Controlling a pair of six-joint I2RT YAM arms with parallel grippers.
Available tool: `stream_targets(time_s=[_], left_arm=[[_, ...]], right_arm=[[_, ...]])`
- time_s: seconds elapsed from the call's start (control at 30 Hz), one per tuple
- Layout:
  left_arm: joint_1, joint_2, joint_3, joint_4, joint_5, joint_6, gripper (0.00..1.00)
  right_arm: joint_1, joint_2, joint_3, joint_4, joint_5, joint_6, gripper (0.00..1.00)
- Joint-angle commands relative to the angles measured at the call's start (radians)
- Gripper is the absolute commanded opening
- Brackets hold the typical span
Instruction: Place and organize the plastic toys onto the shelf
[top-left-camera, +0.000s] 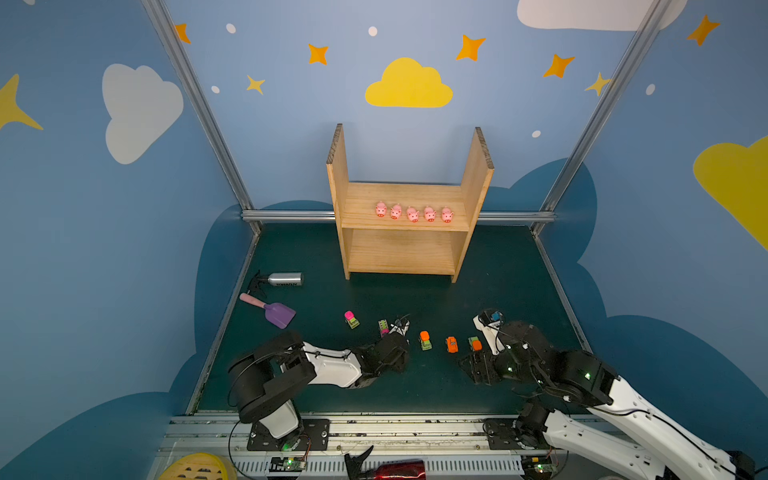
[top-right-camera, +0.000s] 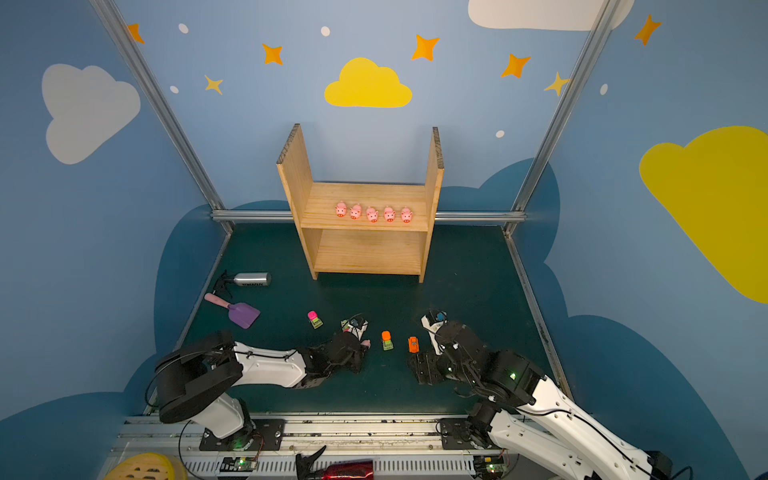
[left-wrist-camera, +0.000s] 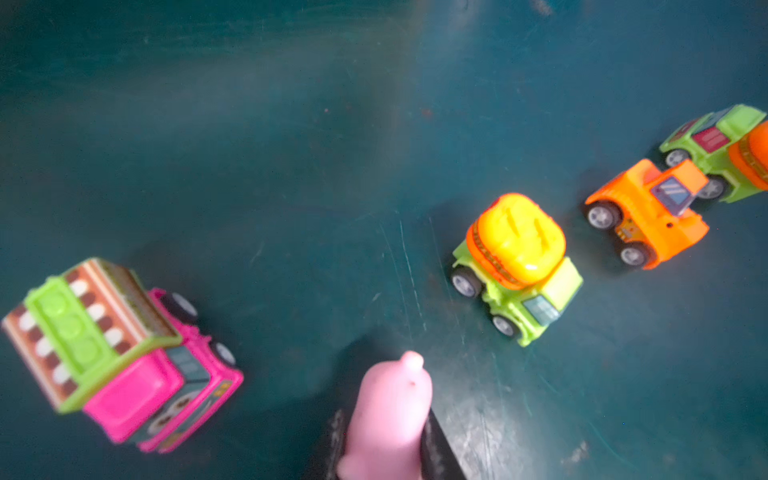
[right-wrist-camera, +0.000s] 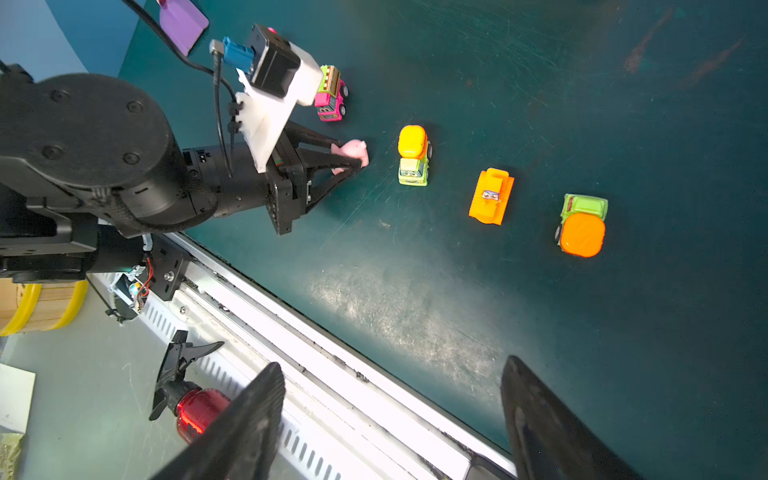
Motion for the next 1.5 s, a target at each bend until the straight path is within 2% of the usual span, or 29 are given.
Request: stream_targets(time_s=[0.0, 0.2, 0.37, 0.53, 0.67, 0.9, 1.13, 1.47], left_arm=[[-0.011, -0.051, 0.014, -0.135, -0.023, -0.013, 0.26], [-0.014, -0.160, 0.092, -0.334, -0.092, -0.010, 0.24], [0.014, -0.240, 0.249, -0.570, -0.174, -0.002, 0.25], [0.097, -0.274, 0.464, -0.765, -0.233, 0.017, 0.25], [0.200, -0.265, 0.620, -0.821, -0.245, 0.051, 0.25], [0.362, -0.116, 0.975, -0.913, -0.197, 0.141, 0.26], [0.488, 0.106, 1.323, -1.002, -0.153, 0.144, 0.26], [0.551, 0.384, 1.745, -1.147, -0.147, 0.153, 0.27]], right_arm=[[-0.004, -0.008, -0.005, -0.008, -0.009, 0.006, 0.81], [-0.004, -0.002, 0.010, 0.010, -0.013, -0.004, 0.81], [-0.004, 0.021, 0.033, 0.030, -0.023, -0.017, 0.81], [-0.006, 0.062, 0.071, 0.062, -0.037, -0.035, 0.81], [-0.005, 0.106, 0.115, 0.078, -0.051, -0.055, 0.81], [-0.009, 0.191, 0.223, 0.067, -0.052, -0.093, 0.81], [-0.020, 0.261, 0.319, 0.049, -0.037, -0.117, 0.81], [-0.059, 0.341, 0.411, 0.029, -0.035, -0.141, 0.81]])
